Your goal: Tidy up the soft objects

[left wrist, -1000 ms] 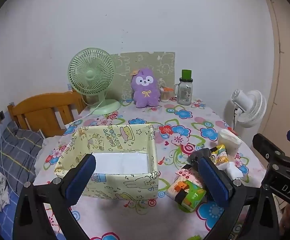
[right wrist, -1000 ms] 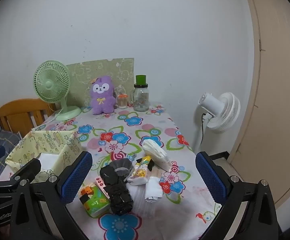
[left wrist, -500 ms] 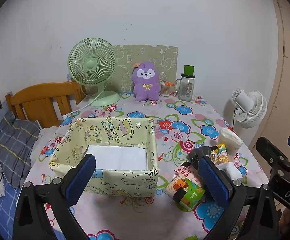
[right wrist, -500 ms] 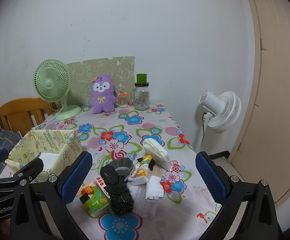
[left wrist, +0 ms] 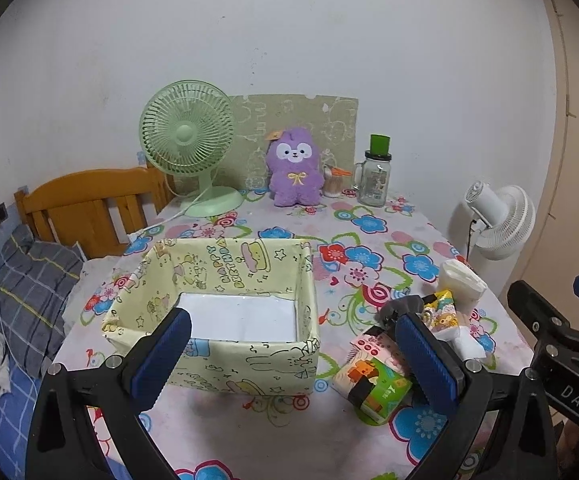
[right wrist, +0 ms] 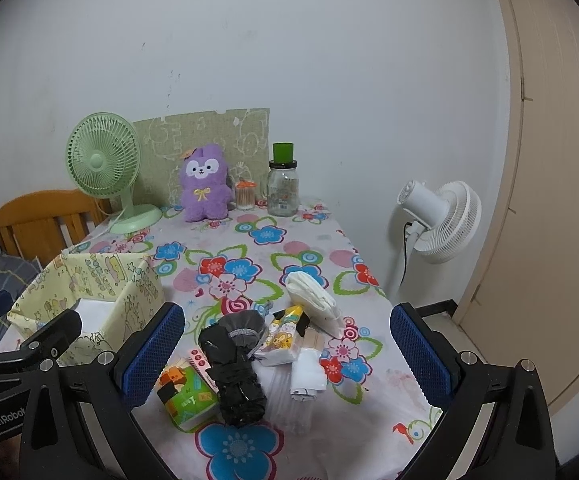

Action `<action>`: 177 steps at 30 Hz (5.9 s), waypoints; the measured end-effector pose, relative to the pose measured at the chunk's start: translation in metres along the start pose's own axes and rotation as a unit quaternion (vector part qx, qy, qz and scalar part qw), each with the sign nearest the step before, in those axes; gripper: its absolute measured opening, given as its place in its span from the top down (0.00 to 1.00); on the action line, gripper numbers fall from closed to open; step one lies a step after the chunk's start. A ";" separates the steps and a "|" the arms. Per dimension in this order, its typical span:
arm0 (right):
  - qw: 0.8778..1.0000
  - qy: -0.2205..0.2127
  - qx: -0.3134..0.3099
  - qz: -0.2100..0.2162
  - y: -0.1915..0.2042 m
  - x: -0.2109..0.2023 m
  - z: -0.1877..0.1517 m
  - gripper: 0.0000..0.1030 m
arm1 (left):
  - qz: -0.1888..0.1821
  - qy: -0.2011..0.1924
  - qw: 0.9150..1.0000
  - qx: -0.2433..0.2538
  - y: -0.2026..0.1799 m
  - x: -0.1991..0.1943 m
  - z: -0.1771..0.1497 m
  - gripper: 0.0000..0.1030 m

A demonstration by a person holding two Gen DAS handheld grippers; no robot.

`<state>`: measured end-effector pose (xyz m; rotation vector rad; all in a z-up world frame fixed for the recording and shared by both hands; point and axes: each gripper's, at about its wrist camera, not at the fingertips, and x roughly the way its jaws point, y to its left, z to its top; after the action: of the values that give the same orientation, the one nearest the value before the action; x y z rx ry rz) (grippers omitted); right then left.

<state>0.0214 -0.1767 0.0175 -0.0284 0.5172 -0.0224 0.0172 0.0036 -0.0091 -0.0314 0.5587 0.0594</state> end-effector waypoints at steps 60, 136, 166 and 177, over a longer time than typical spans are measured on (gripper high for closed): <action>1.000 0.009 0.002 0.014 -0.009 0.010 -0.006 0.00 | -0.021 0.007 0.999 0.036 -0.024 0.011 -0.022 0.01; 0.975 0.178 -0.032 0.131 0.018 0.111 -0.067 0.53 | -0.085 0.165 0.980 0.065 -0.075 0.102 -0.077 0.36; 0.987 0.126 -0.019 0.097 0.014 0.057 -0.040 0.54 | -0.088 0.111 0.986 0.083 -0.073 0.054 -0.052 0.36; 0.991 0.107 -0.011 0.085 0.014 0.038 -0.021 0.54 | -0.092 0.091 0.988 0.088 -0.073 0.037 -0.034 0.36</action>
<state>0.0443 -0.1646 -0.0203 -0.0036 0.7336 0.1477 0.0353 -0.0691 -0.0567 0.0847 0.7388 -0.1751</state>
